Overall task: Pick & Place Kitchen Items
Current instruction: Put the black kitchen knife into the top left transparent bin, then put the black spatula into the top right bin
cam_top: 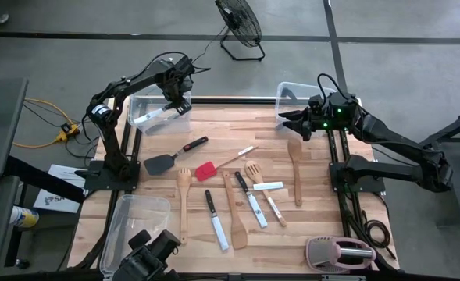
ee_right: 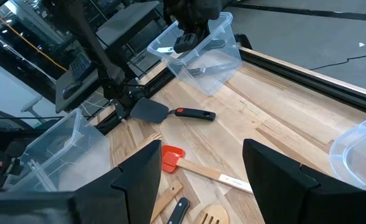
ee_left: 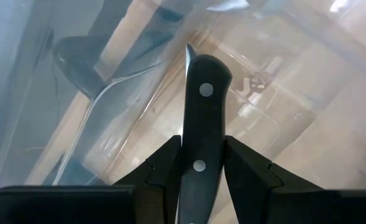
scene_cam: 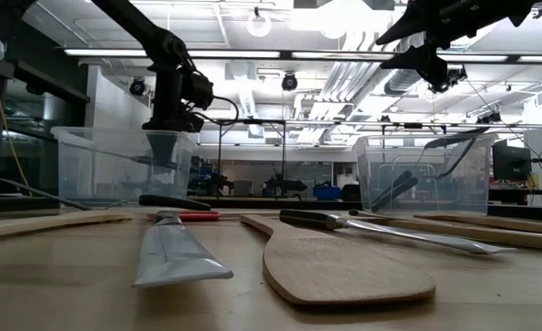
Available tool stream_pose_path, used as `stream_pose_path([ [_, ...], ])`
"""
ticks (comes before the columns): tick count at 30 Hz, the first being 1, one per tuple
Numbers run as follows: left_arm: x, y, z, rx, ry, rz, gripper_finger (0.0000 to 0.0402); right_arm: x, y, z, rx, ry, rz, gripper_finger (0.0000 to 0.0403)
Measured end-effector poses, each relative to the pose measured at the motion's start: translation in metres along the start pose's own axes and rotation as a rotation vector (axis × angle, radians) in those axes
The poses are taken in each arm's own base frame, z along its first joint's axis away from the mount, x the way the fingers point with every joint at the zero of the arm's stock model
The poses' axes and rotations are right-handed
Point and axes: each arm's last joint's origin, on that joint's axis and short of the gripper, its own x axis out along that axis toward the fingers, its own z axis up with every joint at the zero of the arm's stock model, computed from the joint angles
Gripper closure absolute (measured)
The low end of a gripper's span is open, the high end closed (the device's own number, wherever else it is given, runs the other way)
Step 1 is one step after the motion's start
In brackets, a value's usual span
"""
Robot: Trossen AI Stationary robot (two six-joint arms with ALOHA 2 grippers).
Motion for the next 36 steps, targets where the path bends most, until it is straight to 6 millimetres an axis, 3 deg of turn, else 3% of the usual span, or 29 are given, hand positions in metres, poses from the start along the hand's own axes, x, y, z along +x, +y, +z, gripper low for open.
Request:
stream_pose_path([
  [11,0.000,0.000,0.000,-0.002,0.001,-0.010,0.0281,0.000,0.000,0.000,0.000,0.002,0.002,0.0186],
  [21,-0.002,0.000,-0.002,0.030,0.019,-0.012,0.0209,0.000,0.000,0.000,-0.003,0.003,0.003,0.0186],
  [26,-0.019,0.003,0.000,0.057,0.022,-0.012,0.0205,0.000,0.000,0.000,-0.002,0.003,0.003,0.0186],
  [36,-0.075,0.006,0.003,0.006,-0.022,-0.015,0.0204,0.000,0.000,0.000,-0.002,0.004,0.004,0.0186],
])
